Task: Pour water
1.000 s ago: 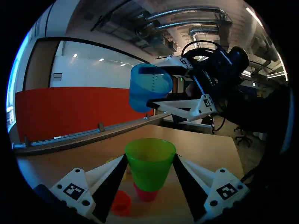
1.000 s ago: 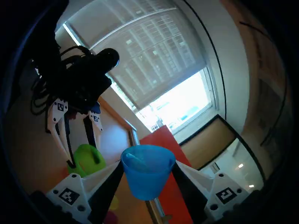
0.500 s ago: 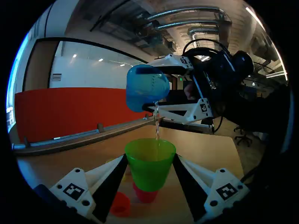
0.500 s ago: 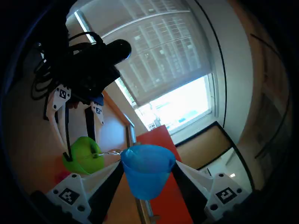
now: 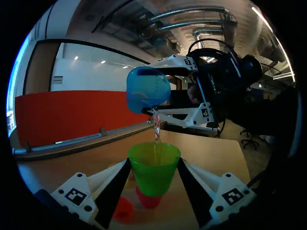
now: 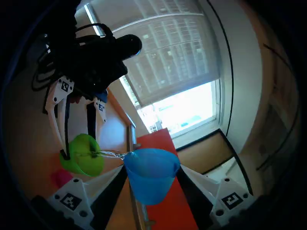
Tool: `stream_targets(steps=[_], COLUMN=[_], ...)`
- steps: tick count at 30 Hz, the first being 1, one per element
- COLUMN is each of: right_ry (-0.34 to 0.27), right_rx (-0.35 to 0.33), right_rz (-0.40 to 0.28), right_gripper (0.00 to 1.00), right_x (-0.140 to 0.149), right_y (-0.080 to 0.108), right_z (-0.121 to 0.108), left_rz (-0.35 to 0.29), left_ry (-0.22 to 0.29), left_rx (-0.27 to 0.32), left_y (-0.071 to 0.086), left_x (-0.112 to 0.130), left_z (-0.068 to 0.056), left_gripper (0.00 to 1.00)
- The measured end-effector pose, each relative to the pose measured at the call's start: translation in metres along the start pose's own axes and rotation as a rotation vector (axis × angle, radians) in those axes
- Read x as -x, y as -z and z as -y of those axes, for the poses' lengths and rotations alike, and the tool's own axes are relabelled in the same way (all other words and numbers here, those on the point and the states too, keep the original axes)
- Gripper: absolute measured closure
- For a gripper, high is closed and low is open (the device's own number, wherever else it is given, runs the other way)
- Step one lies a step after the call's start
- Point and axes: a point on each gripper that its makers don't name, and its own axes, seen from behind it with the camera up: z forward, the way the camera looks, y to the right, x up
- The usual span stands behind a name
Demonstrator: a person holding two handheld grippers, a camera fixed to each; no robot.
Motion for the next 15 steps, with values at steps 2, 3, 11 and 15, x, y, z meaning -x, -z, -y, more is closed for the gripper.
stream_targets(steps=[2, 3, 11, 15], right_ry=[0.008, 0.012, 0.053, 0.07], right_rx=[0.004, 0.005, 0.015, 0.021], right_rz=[0.0, 0.0, 0.001, 0.0], right_gripper=[0.09, 0.09, 0.09, 0.09], right_x=[-0.0003, -0.0005, -0.0017, -0.0031], right_y=[-0.0007, -0.0009, -0.0036, -0.0048], right_z=[-0.0016, -0.0022, -0.0054, -0.0082], left_rz=[0.0, 0.0, -0.004, -0.007], left_ry=[-0.002, -0.002, -0.005, -0.003], left_rx=[-0.001, -0.001, -0.001, -0.001], left_y=[0.0003, 0.0005, 0.0018, 0.0025], left_x=[0.0, -0.0003, -0.0022, -0.0016], left_z=[0.0002, 0.0, -0.0014, -0.0018], left_gripper=[0.14, 0.14, 0.14, 0.14])
